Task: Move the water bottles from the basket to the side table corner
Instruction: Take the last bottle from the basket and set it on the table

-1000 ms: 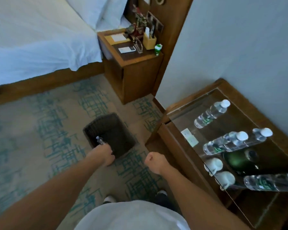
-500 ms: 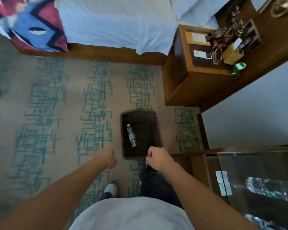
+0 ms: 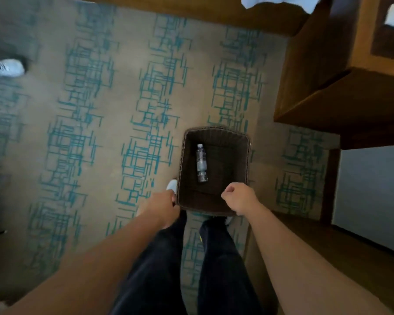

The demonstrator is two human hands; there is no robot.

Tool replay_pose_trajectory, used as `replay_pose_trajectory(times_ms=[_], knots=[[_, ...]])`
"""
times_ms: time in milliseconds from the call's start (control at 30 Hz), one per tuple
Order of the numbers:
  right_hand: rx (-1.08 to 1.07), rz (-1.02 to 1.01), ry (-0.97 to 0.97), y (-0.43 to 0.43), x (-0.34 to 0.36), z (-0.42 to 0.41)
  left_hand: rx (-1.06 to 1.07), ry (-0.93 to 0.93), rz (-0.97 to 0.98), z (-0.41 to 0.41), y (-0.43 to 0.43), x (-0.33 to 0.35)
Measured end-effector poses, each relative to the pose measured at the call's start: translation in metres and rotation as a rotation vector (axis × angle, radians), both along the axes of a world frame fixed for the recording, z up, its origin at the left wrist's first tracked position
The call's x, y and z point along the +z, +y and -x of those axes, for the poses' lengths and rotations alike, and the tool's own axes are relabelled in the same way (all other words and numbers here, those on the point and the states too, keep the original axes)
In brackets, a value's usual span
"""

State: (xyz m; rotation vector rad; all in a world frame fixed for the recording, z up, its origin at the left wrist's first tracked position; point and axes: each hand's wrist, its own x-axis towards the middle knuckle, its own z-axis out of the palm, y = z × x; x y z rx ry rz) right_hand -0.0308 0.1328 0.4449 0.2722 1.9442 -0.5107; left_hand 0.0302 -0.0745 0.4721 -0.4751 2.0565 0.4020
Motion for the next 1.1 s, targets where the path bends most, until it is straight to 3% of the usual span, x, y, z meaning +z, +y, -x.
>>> replay_pose_trajectory(times_ms=[267,500,700,833,933,1100], knots=[[-0.185,0.024,0.022,-0.022,-0.142,0.050,-0.152,-0.052,0.046,0.063,0.000,-0.140],[-0.133,0.017,0.024,-0.035,-0.285,0.051,0.050,0.045,0.089,0.086,0.006,-0.284],[-0.105,-0.023,-0.023,-0.046,-0.418,0.044,0.335,0.335,0.136,0.074,0.010,-0.396],[-0.192,-0.048,-0.002,-0.061,-0.497,0.036,0.356,0.604,0.161,0.058,0.007,-0.426],[-0.314,-0.057,0.005,-0.080,-0.535,0.030,0.316,0.653,0.170,0.053,0.008,-0.437],[-0.323,-0.127,0.032,-0.098,-0.564,0.025,0.235,0.743,0.180,0.047,0.006,-0.445]])
